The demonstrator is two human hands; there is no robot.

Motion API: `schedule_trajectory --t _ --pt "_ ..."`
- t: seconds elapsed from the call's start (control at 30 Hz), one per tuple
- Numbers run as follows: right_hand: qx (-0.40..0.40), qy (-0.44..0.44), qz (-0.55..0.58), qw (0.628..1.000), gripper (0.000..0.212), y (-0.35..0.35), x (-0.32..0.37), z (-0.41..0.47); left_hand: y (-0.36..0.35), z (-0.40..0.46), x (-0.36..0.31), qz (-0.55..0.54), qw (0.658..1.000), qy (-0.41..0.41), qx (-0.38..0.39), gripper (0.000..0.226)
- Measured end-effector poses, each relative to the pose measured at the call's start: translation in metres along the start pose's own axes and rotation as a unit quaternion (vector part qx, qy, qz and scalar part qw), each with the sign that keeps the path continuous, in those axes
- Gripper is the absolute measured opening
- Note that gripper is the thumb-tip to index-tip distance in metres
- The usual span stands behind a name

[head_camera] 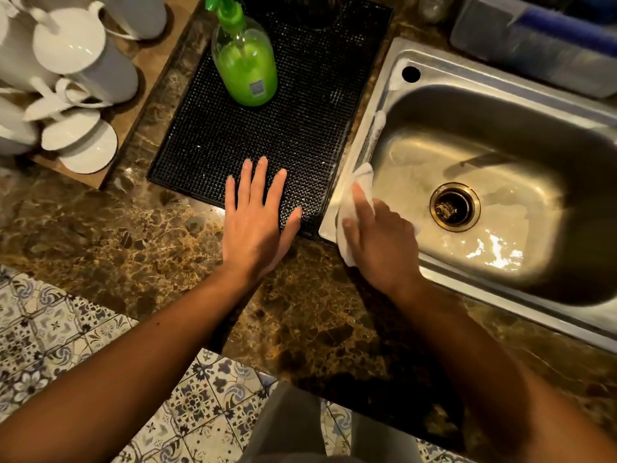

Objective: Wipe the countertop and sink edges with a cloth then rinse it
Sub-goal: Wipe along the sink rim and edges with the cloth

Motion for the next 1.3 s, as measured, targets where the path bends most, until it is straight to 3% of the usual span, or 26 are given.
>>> schedule_trajectory --t 0.13,0.27,0.4,0.6,0.7,0.87,1.1,1.2,1.3 --pt "0.055 0.004 0.056 0.997 0.065 0.011 -0.039 -0.025 -0.001 0.0 0.0 -0.002 1.0 -0.004 -0.014 0.067" --pt "0.097 0.017 0.223 0.97 0.054 0.028 -0.066 -0.039 -0.006 0.002 0.005 0.01 0.999 -0.006 -0.034 0.065" --pt "0.079 0.062 0.101 0.99 0.059 0.021 -0.075 -0.044 -0.012 0.004 0.006 0.022 0.999 -0.012 -0.046 0.065" --pt "0.084 0.015 -0.005 0.996 0.071 0.007 -0.042 -0.014 -0.003 0.002 0.001 -0.007 1.0 -0.002 -0.03 0.066" --pt "0.082 -0.022 0.034 0.996 0.071 0.001 -0.026 0.005 0.0 0.002 0.0 -0.005 1.0 0.0 -0.025 0.066" --pt "0.014 -0.078 0.067 0.995 0.075 -0.004 -0.007 0.021 0.0 0.001 0.0 -0.018 1.0 -0.001 -0.019 0.066" --pt "-0.042 -0.177 0.136 0.974 0.063 -0.004 -0.003 0.034 0.003 0.0 0.0 -0.02 1.0 -0.003 -0.018 0.066" --pt "-0.084 -0.142 0.165 0.972 0.07 0.0 0.006 0.026 0.003 0.0 -0.001 -0.021 1.0 -0.002 -0.018 0.066" --pt "-0.047 -0.071 0.204 0.975 0.071 0.001 0.004 0.008 0.002 0.0 0.0 -0.024 1.0 -0.002 -0.015 0.066"
Point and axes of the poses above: each hand's wrist, its own z-axis towards the middle knuckle, its own y-axis out of the back of the hand, x = y × z, the point moved 5 cm from there along z, towards the middle knuckle, and after that the axes turned 1 degree about x, right-handed, at the moved point
